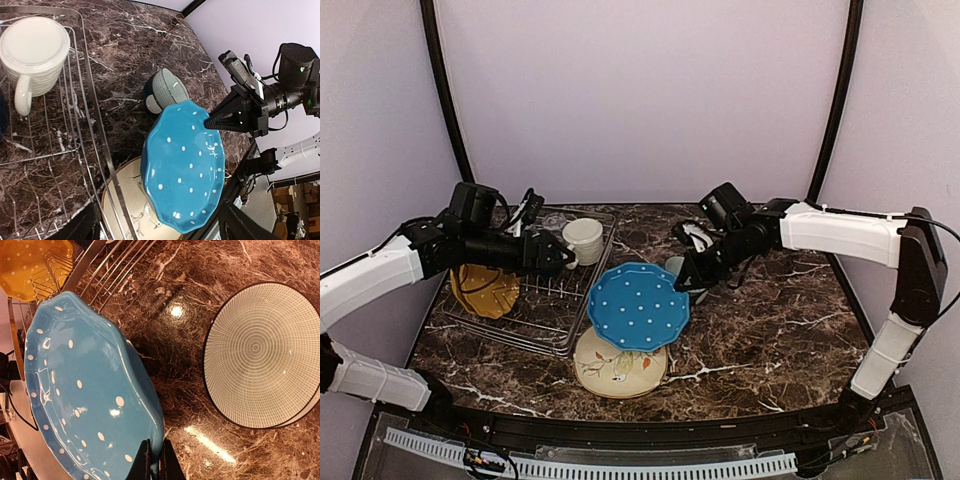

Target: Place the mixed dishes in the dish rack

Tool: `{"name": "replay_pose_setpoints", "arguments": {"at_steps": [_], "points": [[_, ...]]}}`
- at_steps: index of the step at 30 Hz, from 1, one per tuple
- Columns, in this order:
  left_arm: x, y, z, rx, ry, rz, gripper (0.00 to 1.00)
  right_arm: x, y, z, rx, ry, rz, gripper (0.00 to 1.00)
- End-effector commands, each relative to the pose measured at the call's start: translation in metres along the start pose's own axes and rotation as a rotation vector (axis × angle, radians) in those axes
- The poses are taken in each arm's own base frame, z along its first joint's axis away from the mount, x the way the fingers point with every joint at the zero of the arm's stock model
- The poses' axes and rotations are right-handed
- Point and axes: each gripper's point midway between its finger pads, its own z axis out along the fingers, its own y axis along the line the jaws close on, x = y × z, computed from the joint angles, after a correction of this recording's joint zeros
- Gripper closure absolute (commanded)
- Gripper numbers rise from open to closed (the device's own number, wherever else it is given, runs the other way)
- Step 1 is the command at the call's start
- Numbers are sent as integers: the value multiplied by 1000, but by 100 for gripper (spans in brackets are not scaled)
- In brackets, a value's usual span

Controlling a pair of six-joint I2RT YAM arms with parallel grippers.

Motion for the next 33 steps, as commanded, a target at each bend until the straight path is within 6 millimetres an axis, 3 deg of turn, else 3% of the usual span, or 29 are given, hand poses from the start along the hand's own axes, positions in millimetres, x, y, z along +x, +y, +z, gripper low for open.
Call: {"name": "replay_pose_setpoints", "arguments": {"at_steps": [1,8,18,33], "points": [[4,-19,11,127,4,-66,17,-52,52,-43,-181,-194,-62,100],[21,-23,32,181,82,-126,9,-59,62,-52,-220,-224,-70,100],[47,-26,61,216,210,-183,15,-61,67,-59,-240,-240,-72,100],[38,-45,69,323,214,-216,57,-59,64,-58,-227,-245,-82,100]]}}
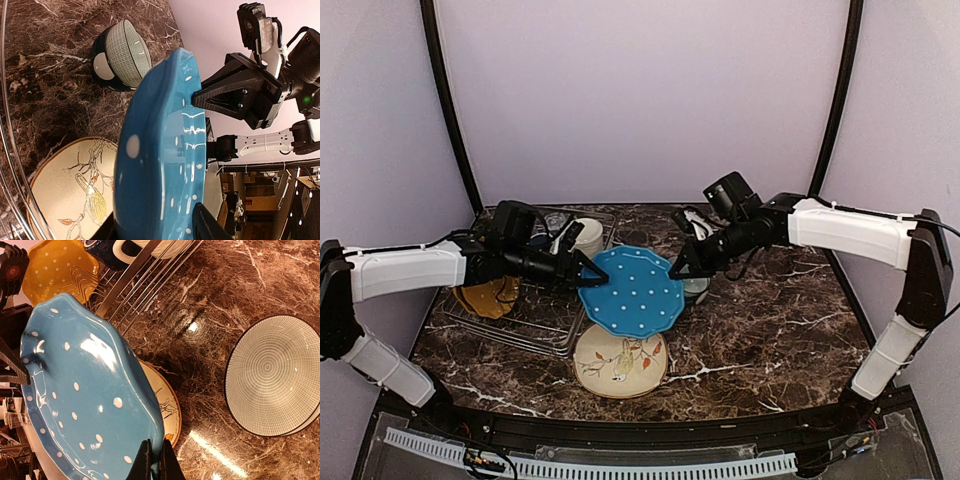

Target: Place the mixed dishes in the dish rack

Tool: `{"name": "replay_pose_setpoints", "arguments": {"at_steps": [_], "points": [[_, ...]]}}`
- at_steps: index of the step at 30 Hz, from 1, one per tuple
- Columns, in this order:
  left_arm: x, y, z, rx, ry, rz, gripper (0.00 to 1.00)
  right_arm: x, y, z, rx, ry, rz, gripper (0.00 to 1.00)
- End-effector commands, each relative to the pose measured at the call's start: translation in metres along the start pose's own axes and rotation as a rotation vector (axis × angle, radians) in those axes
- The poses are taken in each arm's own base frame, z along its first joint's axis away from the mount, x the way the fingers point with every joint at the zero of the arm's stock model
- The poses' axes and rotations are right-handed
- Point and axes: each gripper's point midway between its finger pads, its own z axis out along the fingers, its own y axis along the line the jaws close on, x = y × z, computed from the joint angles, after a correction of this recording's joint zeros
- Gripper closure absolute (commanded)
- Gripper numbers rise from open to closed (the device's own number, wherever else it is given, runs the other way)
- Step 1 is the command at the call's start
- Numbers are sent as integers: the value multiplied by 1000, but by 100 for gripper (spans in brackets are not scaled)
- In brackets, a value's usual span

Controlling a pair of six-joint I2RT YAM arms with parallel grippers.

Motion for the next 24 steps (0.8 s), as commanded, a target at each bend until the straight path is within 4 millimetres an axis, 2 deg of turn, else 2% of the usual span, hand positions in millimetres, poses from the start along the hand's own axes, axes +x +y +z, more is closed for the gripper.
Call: {"name": "replay_pose_setpoints", "arguments": {"at_steps": [1,5,10,13,18,21,24], "points": [[-1,-13,2,64,11,23,60,-42,44,-34,-138,-167,-88,100],[-4,-18,2,71,5,30,74,-42,43,-33,-134,-172,-99,100],[-8,-23,0,76,-5,38,96,-40,43,-31,-135,-165,-112,100],[-13,-28,-2,76,-23,54,99,-38,43,-30,-140,-156,-120,99],[-22,-39,-10,79,-63,93,99,-37,42,-32,-132,-153,-127,65],[-28,-47,-16,76,-86,122,99,-37,42,-36,-116,-164,-135,41],[-33,-53,-26,47,-106,170,99,-39,41,-43,-97,-184,-144,29]]}}
